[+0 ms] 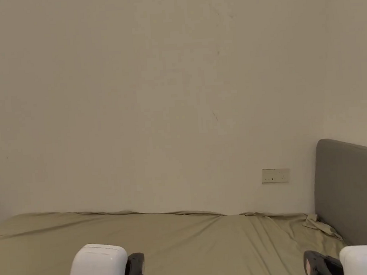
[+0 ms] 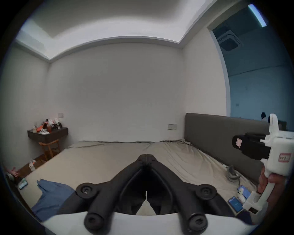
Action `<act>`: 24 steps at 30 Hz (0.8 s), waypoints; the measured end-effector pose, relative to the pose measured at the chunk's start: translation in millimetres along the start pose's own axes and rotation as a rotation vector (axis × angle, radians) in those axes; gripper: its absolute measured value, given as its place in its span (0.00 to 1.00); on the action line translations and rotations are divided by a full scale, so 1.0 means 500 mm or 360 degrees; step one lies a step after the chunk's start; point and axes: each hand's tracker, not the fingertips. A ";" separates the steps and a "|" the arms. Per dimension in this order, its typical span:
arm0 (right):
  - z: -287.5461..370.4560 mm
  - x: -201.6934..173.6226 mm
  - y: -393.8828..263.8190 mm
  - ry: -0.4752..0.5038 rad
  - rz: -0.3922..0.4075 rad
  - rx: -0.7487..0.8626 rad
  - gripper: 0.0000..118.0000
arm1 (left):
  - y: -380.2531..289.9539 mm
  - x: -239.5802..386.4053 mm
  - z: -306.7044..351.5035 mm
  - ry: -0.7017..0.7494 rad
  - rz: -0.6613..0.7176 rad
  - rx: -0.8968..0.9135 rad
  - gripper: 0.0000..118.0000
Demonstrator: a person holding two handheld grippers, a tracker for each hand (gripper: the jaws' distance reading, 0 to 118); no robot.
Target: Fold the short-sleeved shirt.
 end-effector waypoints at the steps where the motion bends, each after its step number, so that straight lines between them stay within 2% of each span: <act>1: 0.003 0.006 -0.002 -0.0001 0.0014 -0.0001 0.02 | -0.002 0.004 -0.007 0.0003 -0.0006 0.0004 0.00; 5: -0.022 0.008 0.006 -0.0017 0.0082 -0.0020 0.02 | 0.004 -0.038 0.014 0.0206 0.0027 0.0051 0.00; 7: -0.054 -0.020 0.018 0.0044 0.0117 0.0006 0.02 | 0.007 -0.088 0.041 0.0336 0.0087 0.0063 0.00; 10: -0.101 -0.118 0.046 0.0277 0.0042 0.0038 0.02 | -0.006 -0.194 0.104 0.0624 0.0121 0.0028 0.00; 14: -0.112 -0.308 0.066 0.0772 -0.0016 0.0100 0.02 | -0.030 -0.310 0.206 0.1085 0.0081 -0.0043 0.00; 17: -0.101 -0.434 0.064 0.1094 -0.0068 0.0071 0.02 | -0.052 -0.360 0.269 0.1247 0.0080 -0.0110 0.00; 21: -0.078 -0.523 0.038 0.1273 -0.0054 0.0009 0.02 | -0.071 -0.391 0.294 0.1252 0.0102 -0.0145 0.00; 24: -0.069 -0.541 0.021 0.1293 0.0000 -0.0009 0.02 | -0.091 -0.405 0.277 0.1205 0.0114 -0.0173 0.00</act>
